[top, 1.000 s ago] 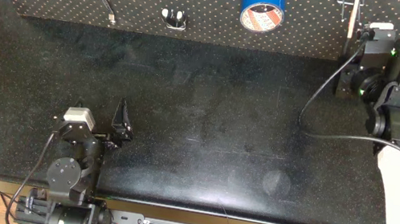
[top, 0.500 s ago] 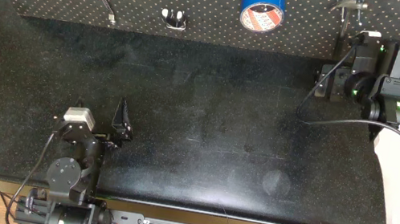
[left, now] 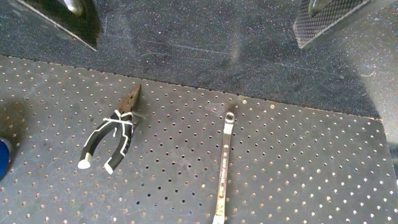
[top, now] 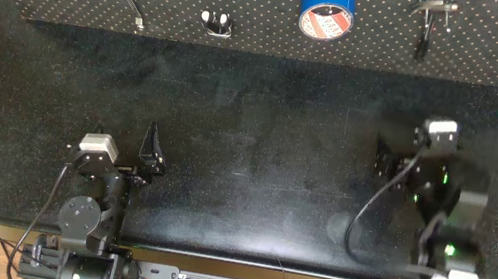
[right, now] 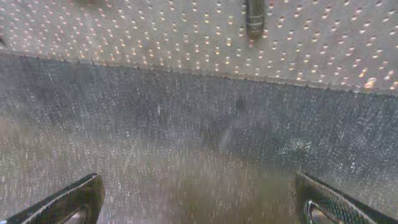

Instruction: Place Tools Onto Pegboard

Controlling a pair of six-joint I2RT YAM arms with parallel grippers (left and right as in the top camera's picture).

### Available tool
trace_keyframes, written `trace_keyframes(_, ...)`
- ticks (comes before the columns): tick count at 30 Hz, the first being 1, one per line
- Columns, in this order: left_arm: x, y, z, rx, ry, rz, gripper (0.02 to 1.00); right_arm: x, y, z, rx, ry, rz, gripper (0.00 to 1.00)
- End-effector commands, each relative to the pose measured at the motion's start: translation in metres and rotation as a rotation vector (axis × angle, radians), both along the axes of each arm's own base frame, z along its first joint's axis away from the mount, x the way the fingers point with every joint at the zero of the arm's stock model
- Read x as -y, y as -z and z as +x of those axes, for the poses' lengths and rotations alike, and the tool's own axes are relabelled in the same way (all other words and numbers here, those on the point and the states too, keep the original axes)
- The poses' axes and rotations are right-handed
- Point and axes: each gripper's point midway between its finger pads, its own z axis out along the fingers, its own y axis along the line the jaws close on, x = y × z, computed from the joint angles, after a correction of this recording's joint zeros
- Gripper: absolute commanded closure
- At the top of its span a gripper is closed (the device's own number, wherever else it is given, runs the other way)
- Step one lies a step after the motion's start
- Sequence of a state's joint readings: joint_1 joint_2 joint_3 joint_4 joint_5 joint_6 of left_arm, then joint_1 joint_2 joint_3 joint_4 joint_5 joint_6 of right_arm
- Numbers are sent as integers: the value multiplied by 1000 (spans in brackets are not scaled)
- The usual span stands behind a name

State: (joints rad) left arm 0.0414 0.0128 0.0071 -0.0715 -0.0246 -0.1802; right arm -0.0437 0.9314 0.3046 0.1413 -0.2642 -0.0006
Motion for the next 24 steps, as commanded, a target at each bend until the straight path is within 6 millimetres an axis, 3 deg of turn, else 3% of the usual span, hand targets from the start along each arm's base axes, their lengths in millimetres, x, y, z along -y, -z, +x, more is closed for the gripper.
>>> trace_keyframes(1, 1, 1, 0, 0, 7, 2, 25, -5, 0, -22, 141, -18, 8, 23)
trace_keyframes(6, 1, 1, 0, 0, 7, 2, 23, -6, -2, -40, 248, -10, 27, 23)
trace_keyframes(15, 1, 1, 0, 0, 7, 2, 23, -6, 5, -63, 209, -3, 26, 23)
trace_keyframes(19, 1, 1, 0, 0, 7, 2, 23, -6, -29, -65, 359, -5, 20, 23)
trace_keyframes(24, 1, 1, 0, 0, 7, 2, 23, -6, -45, -68, 430, -6, 17, 23)
